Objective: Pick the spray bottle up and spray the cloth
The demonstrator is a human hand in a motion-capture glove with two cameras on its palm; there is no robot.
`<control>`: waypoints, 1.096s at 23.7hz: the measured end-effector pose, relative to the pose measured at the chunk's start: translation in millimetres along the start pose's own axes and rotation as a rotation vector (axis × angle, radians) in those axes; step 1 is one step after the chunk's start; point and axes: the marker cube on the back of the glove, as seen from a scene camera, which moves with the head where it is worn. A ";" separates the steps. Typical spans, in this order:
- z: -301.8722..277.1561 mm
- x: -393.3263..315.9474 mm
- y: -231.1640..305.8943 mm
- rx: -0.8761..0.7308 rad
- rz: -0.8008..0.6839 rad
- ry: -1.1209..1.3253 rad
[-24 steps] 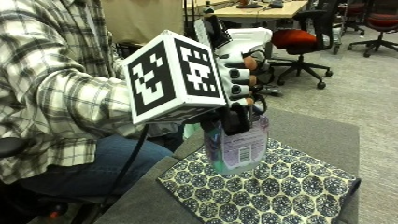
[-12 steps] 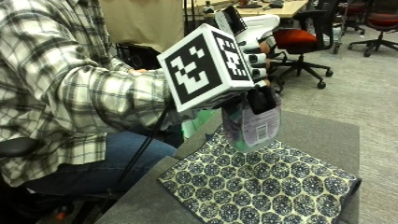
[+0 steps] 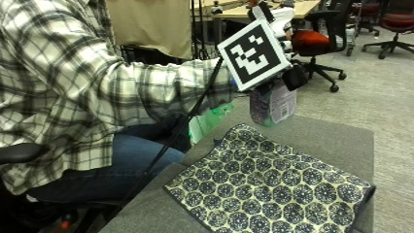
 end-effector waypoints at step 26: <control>118.2 102.6 -37.6 -0.099 0.049 -0.075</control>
